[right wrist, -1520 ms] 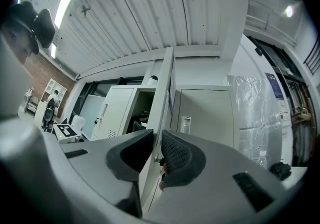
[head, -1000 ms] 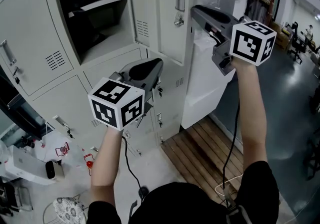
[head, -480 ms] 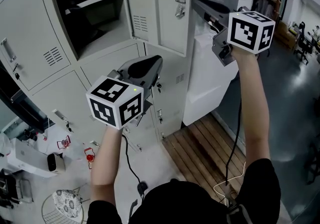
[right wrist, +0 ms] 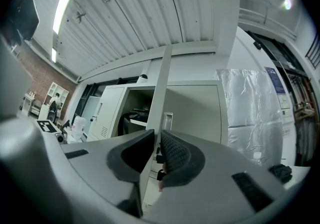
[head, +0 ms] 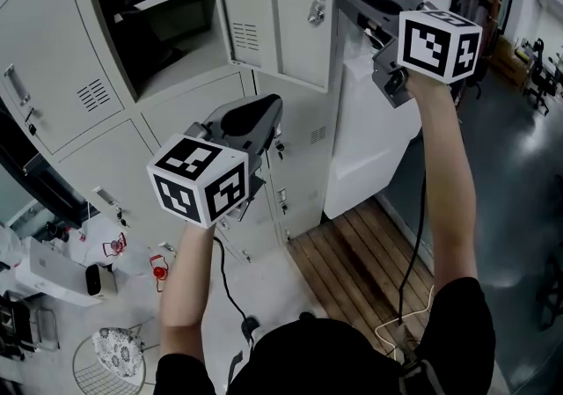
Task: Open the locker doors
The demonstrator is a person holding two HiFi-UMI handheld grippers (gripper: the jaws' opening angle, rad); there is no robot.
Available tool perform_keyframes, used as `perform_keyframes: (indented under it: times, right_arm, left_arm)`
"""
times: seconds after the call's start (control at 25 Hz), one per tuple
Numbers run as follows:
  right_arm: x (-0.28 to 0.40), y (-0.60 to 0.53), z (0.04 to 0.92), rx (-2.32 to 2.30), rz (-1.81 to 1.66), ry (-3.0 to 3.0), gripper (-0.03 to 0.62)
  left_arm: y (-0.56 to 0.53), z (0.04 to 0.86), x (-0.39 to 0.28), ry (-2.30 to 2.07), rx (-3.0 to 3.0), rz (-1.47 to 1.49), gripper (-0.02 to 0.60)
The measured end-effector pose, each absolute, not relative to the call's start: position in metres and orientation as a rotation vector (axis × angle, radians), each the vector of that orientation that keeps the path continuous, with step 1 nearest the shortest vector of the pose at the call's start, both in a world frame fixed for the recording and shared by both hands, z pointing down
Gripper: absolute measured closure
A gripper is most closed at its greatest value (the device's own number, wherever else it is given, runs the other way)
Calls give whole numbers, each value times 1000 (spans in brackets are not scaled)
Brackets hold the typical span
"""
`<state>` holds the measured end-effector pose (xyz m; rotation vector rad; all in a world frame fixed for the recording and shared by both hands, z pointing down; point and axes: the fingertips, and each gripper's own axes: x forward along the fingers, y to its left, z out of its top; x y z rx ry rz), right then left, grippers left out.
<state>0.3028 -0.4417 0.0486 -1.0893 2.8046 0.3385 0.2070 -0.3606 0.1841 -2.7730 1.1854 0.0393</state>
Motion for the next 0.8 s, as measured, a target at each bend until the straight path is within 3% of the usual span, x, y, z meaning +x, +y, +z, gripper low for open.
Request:
perform_keyframes:
  times: [0.8]
  right_arm:
    - [308, -416, 63, -1218, 281, 2745, 549]
  left_arm:
    - [-336, 183, 179, 1127, -2815, 50, 563]
